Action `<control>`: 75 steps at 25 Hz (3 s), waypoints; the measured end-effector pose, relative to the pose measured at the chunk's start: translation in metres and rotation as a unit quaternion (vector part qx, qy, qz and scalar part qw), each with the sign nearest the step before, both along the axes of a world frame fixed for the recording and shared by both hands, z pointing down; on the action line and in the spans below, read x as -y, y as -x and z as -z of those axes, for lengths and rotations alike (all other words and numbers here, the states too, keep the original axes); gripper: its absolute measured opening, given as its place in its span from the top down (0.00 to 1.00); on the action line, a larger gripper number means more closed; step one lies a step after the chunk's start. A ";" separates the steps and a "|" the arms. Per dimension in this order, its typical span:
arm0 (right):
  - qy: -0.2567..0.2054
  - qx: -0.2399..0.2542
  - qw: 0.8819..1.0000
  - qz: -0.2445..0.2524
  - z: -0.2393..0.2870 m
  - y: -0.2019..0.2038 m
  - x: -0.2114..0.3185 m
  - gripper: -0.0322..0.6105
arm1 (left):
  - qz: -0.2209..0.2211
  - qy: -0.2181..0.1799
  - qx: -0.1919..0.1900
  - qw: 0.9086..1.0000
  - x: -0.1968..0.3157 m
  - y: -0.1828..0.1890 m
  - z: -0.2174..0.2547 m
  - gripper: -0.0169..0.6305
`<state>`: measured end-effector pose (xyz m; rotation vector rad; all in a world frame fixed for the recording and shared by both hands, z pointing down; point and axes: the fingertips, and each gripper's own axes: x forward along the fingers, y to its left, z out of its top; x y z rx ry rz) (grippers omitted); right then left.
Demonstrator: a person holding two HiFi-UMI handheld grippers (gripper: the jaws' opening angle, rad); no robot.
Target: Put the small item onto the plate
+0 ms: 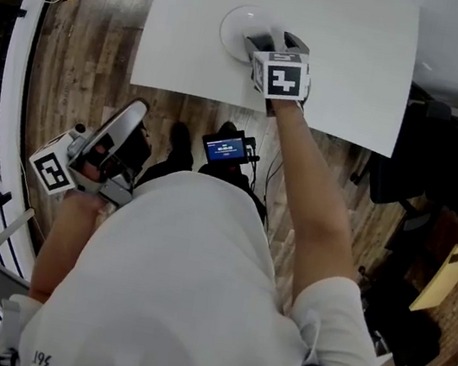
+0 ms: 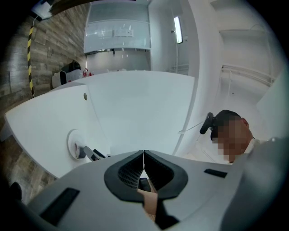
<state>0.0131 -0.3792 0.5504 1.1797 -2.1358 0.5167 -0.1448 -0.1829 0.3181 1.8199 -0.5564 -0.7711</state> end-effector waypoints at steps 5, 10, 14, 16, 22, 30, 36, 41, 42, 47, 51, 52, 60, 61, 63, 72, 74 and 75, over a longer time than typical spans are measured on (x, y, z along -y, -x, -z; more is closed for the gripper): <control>-0.007 0.034 0.999 -0.011 0.025 -0.004 -0.013 0.42 | -0.013 -0.010 -0.004 1.000 -0.001 -0.006 0.005 0.96; -0.022 0.085 0.996 -0.008 0.066 -0.002 -0.033 0.58 | -0.020 -0.013 -0.009 1.000 -0.002 -0.010 0.007 0.96; -0.047 0.131 0.990 -0.003 0.107 -0.001 -0.052 0.84 | -0.027 -0.018 -0.011 0.999 -0.001 -0.013 0.011 0.96; -0.055 0.151 0.987 -0.003 0.125 -0.001 -0.061 0.94 | -0.028 -0.021 -0.011 0.999 -0.001 -0.014 0.012 0.96; -0.057 0.213 0.975 -0.006 0.166 0.001 -0.094 0.95 | -0.033 -0.029 -0.011 0.999 -0.001 -0.015 0.016 0.96; -0.056 0.332 0.941 -0.043 0.221 -0.015 -0.127 0.95 | -0.041 -0.043 -0.013 0.998 -0.005 -0.019 0.026 0.96; -0.056 0.433 0.897 -0.062 0.267 -0.023 -0.139 0.95 | -0.053 -0.058 -0.017 0.997 -0.008 -0.025 0.037 0.96; -0.083 0.453 0.887 -0.048 0.296 -0.024 -0.144 0.95 | -0.063 -0.067 -0.018 0.996 -0.008 -0.028 0.043 0.96; -0.086 0.453 0.886 -0.047 0.298 -0.024 -0.145 0.95 | -0.066 -0.067 -0.018 0.995 -0.009 -0.029 0.043 0.96; -0.091 0.456 0.884 -0.050 0.301 -0.024 -0.149 0.95 | -0.090 -0.066 -0.016 0.994 -0.015 -0.038 0.042 0.96; -0.092 0.453 0.886 -0.048 0.301 -0.023 -0.149 0.95 | -0.096 -0.065 -0.013 0.993 -0.015 -0.039 0.042 0.96; -0.094 0.451 0.887 -0.047 0.301 -0.023 -0.148 0.95 | -0.096 -0.065 -0.014 0.993 -0.015 -0.039 0.041 0.96; -0.091 0.448 0.888 -0.049 0.299 -0.026 -0.146 0.95 | -0.094 -0.062 -0.013 0.994 -0.015 -0.039 0.042 0.96; -0.091 0.446 0.889 -0.048 0.298 -0.025 -0.146 0.95 | -0.093 -0.061 -0.013 0.994 -0.015 -0.039 0.042 0.96; -0.088 0.441 0.892 -0.046 0.295 -0.024 -0.146 0.95 | -0.093 -0.061 -0.012 0.994 -0.015 -0.038 0.042 0.96; -0.080 0.438 0.894 -0.044 0.287 -0.023 -0.146 0.95 | -0.092 -0.059 -0.011 0.994 -0.015 -0.038 0.041 0.96; -0.080 0.437 0.895 -0.044 0.287 -0.024 -0.146 0.95 | -0.092 -0.059 -0.011 0.994 -0.015 -0.038 0.041 0.96; -0.079 0.436 0.895 -0.044 0.287 -0.024 -0.146 0.95 | -0.091 -0.059 -0.012 0.994 -0.014 -0.039 0.041 0.96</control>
